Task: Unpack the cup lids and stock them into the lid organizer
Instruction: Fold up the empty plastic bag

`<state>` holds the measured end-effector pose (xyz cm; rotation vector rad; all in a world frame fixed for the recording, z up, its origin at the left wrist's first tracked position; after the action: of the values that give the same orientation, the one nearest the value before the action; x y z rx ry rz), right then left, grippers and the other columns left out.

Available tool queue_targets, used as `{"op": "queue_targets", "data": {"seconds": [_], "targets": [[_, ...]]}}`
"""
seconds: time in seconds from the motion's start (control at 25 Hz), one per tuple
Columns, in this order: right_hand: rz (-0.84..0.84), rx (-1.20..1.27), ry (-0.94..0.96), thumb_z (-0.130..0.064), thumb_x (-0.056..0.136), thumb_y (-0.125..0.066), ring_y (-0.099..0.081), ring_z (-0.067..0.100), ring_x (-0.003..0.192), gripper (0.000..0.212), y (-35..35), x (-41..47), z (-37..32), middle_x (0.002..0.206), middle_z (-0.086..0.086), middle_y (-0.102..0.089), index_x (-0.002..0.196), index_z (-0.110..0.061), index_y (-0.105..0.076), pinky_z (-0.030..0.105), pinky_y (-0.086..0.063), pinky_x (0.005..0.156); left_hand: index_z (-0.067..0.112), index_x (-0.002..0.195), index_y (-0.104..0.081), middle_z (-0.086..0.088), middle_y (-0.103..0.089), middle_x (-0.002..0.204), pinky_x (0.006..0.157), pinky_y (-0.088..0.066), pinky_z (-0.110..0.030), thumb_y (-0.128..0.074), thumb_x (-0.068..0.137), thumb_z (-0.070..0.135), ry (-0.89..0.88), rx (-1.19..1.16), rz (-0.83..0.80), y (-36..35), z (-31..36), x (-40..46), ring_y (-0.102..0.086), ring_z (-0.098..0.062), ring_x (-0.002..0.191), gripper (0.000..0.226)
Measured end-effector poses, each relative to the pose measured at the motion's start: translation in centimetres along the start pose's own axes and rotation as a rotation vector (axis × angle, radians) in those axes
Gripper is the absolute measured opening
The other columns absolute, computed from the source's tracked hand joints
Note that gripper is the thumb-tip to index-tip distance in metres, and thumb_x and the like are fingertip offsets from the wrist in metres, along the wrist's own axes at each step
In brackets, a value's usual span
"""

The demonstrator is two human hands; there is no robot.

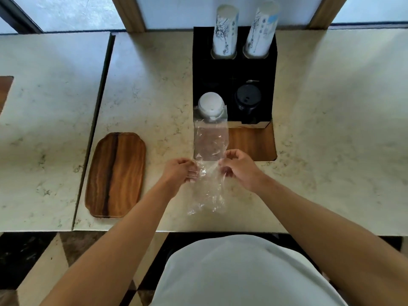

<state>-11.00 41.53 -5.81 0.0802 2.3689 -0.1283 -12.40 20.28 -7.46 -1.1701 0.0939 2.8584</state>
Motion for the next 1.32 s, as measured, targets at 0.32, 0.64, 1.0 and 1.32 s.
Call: {"op": "queue_targets", "data": {"seconds": [0.32, 0.64, 1.0, 1.32], "targets": [[0.045, 0.079, 0.073, -0.002, 0.093, -0.071, -0.064, 0.015, 0.067, 0.013, 6.5, -1.2, 0.0, 0.081, 0.006, -0.071, 0.106, -0.005, -0.072, 0.026, -0.058, 0.067, 0.005, 0.106, -0.071, -0.014, -0.074, 0.081, 0.050, -0.052, -0.027, -0.054, 0.094, -0.009, 0.080, -0.125, -0.154, -5.5, 0.7, 0.0, -0.064, -0.017, 0.054, 0.025], [-0.071, 0.172, 0.072, -0.003, 0.104, -0.048, -0.062, 0.018, 0.060, 0.021, 5.9, -1.7, -0.1, 0.079, 0.010, -0.066, 0.106, -0.012, -0.067, 0.030, -0.055, 0.058, 0.007, 0.114, -0.071, -0.014, -0.074, 0.093, 0.048, -0.057, -0.026, -0.039, 0.096, -0.009, 0.238, -0.427, -0.209, -7.2, 0.2, -1.1, -0.068, -0.017, 0.057, 0.040], [-0.155, -0.171, 0.186, -0.021, 0.092, -0.073, -0.070, 0.019, 0.087, 0.023, 4.9, -2.5, -1.1, 0.098, 0.006, -0.071, 0.114, -0.017, -0.067, 0.034, -0.059, 0.079, 0.002, 0.126, -0.062, -0.026, -0.064, 0.127, 0.083, -0.061, -0.048, -0.055, 0.084, -0.017, 0.166, -0.366, -0.364, -7.7, 0.5, -2.6, -0.070, -0.036, 0.104, 0.046], [-0.068, -0.371, 0.209, -0.035, 0.090, -0.078, -0.070, 0.017, 0.084, 0.030, 5.4, -2.7, -0.5, 0.098, 0.004, -0.076, 0.091, -0.006, -0.071, 0.032, -0.061, 0.078, -0.003, 0.126, -0.060, -0.022, -0.065, 0.129, 0.101, -0.048, -0.050, -0.082, 0.083, 0.018, -0.087, -0.176, -0.361, -7.6, 2.6, -3.3, -0.066, -0.036, 0.113, 0.052]]}}
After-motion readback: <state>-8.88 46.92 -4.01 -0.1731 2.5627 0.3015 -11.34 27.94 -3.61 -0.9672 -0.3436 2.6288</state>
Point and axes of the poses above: each hand's wrist, its own x-axis towards the middle knuckle, its own y-axis out of the back of the hand, z = x × y, the point moved 10 cm from there along x, towards the middle knuckle
